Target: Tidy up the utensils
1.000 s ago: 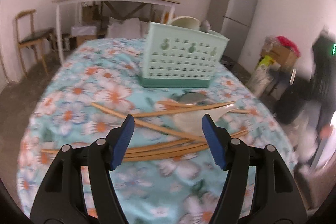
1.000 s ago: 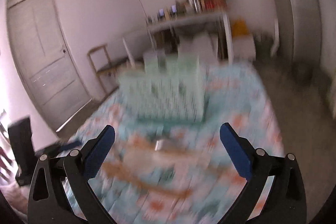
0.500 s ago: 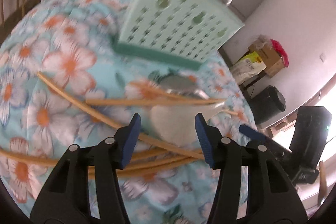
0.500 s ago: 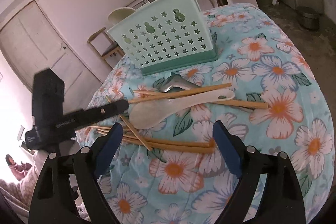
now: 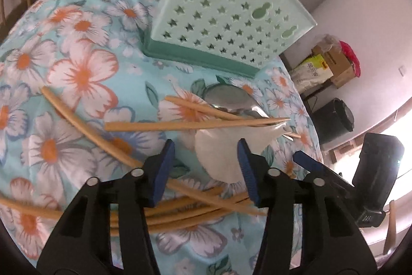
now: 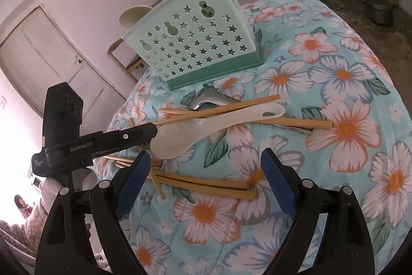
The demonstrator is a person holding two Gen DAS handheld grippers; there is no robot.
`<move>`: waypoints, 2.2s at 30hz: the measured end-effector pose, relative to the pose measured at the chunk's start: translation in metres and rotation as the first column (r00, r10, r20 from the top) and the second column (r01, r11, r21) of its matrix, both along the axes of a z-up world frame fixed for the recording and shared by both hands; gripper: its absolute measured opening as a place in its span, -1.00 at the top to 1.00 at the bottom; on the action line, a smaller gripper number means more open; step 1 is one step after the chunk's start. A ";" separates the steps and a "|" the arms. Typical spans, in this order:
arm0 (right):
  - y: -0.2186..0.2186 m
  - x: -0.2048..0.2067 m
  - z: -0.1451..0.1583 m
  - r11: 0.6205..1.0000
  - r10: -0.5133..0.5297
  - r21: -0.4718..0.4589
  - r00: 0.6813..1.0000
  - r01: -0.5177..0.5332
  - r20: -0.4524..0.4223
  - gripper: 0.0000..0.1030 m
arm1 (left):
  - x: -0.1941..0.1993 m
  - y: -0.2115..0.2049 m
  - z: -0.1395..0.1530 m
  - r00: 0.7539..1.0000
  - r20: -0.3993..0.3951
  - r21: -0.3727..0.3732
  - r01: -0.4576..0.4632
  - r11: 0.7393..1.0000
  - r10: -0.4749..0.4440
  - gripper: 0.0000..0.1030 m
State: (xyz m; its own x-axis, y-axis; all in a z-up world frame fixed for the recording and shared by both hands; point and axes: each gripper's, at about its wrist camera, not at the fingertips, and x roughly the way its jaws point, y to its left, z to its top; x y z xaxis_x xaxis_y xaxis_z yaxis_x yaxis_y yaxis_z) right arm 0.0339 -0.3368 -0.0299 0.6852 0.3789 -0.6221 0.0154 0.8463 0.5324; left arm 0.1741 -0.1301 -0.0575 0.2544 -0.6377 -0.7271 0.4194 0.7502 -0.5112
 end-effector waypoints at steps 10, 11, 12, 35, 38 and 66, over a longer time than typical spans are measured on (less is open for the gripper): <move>-0.004 -0.001 -0.007 1.000 -0.004 0.019 1.000 0.004 -0.011 -0.66 | -0.002 0.007 -0.010 0.993 -0.118 -0.135 -0.016 0.991 0.000 0.45; -0.004 -0.001 -0.007 1.000 -0.002 0.020 1.000 0.002 -0.011 -0.66 | -0.002 0.006 -0.012 0.991 -0.131 -0.143 -0.020 0.989 0.001 0.48; -0.003 -0.001 -0.007 1.000 0.000 0.021 1.000 0.001 -0.010 -0.66 | -0.002 0.005 -0.013 0.991 -0.137 -0.146 -0.024 0.989 0.004 0.50; -0.028 -0.036 0.045 0.982 -0.139 -0.111 0.981 0.154 0.138 -0.49 | -0.060 0.026 0.062 0.970 0.238 -0.189 0.000 0.982 0.045 0.97; -0.029 -0.032 0.058 0.972 -0.126 -0.174 0.976 0.158 0.178 -0.39 | -0.071 0.042 0.079 0.946 0.318 -0.170 -0.011 0.985 0.065 0.97; 0.107 0.089 0.000 0.354 0.414 -0.857 0.885 -0.373 -0.214 0.16 | -0.052 0.148 0.066 0.910 0.275 -0.275 -0.237 0.932 0.312 0.97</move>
State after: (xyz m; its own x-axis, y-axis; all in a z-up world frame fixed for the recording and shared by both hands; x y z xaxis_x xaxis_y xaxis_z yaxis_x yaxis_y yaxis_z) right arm 0.1234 -0.2298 -0.0298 0.6386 -0.1033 -0.7625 -0.4510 0.7527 -0.4796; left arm 0.1225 0.0176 0.0086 0.6308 -0.6493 -0.4249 0.3785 0.7355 -0.5620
